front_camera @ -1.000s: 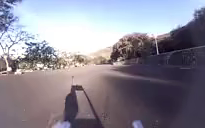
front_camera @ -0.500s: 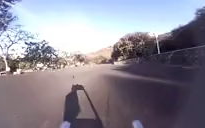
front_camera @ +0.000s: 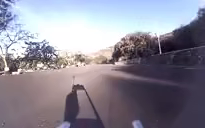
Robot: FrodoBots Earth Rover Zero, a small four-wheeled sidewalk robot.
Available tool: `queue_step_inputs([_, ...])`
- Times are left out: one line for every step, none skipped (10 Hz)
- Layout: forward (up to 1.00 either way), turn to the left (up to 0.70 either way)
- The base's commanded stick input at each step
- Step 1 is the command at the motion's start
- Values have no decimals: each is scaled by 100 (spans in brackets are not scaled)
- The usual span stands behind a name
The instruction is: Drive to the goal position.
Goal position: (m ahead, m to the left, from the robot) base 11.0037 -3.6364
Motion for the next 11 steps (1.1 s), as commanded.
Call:
queue_step_inputs([50,0])
queue_step_inputs([50,0])
queue_step_inputs([50,0])
queue_step_inputs([50,0])
queue_step_inputs([50,0])
queue_step_inputs([50,0])
queue_step_inputs([50,0])
queue_step_inputs([50,0])
queue_step_inputs([50,-1])
queue_step_inputs([50,-8])
queue_step_inputs([50,-16])
